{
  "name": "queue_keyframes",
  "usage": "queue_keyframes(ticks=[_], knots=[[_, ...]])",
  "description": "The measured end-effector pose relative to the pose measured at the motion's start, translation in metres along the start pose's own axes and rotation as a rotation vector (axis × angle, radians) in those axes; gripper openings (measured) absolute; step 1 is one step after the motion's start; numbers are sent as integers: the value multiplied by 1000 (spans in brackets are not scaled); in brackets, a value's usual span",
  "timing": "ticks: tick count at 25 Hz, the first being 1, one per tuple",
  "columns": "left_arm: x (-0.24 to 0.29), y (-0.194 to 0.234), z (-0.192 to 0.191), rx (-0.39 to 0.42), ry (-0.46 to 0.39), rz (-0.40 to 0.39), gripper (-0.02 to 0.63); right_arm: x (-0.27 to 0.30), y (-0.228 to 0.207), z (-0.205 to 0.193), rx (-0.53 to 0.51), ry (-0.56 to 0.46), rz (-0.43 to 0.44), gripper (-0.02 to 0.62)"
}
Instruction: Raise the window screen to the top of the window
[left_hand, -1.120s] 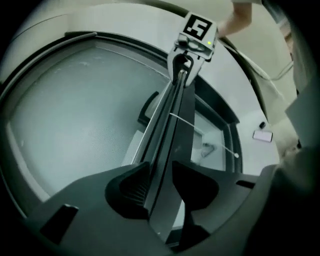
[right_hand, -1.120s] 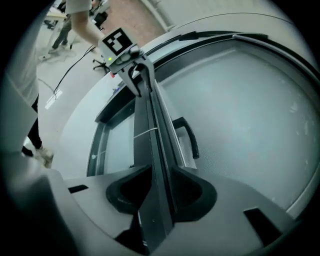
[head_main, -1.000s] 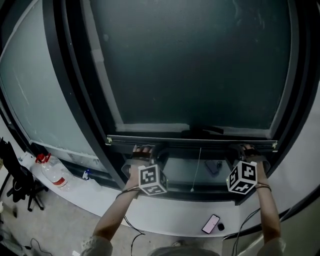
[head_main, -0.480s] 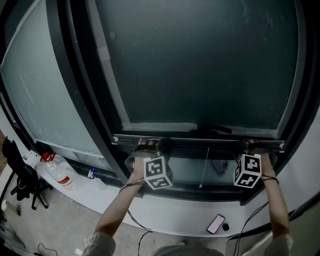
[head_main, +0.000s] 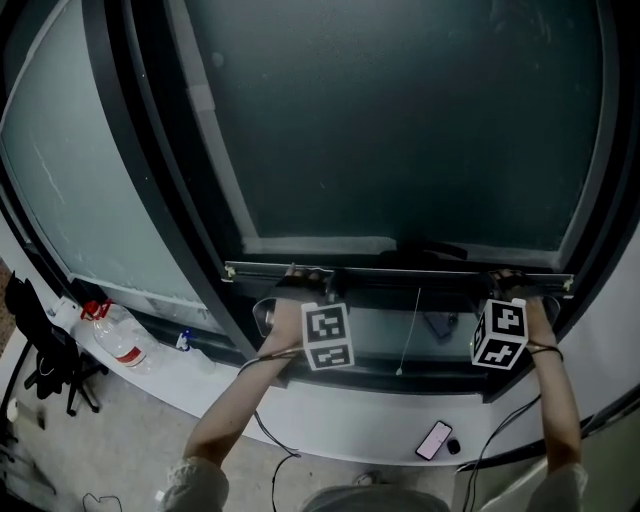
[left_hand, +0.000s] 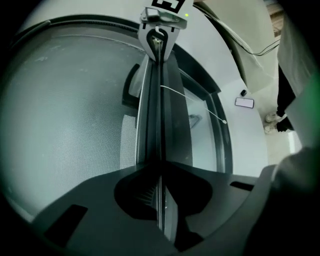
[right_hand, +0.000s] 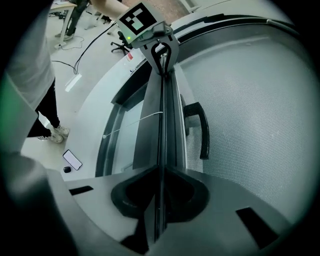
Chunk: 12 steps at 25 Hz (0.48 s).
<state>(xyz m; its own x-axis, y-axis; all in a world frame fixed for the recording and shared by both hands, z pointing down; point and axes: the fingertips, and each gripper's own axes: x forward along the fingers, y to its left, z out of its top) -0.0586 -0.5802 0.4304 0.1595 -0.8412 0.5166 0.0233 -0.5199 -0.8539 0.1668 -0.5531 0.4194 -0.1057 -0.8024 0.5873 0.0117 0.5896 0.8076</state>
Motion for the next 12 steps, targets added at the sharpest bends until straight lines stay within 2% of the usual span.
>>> queue_keyframes(ticks=[2, 5, 9, 12], knots=[[2, 0, 2, -9, 11, -48, 41, -1, 0, -1, 0, 6, 12, 41], [-1, -1, -3, -67, 30, -101, 41, -2, -1, 4, 18, -10, 18, 26], [1, 0, -3, -114, 67, -134, 32, -1, -1, 5, 32, -35, 36, 25], [2, 1, -2, -120, 50, -141, 32, -2, -2, 4, 33, -36, 48, 25]])
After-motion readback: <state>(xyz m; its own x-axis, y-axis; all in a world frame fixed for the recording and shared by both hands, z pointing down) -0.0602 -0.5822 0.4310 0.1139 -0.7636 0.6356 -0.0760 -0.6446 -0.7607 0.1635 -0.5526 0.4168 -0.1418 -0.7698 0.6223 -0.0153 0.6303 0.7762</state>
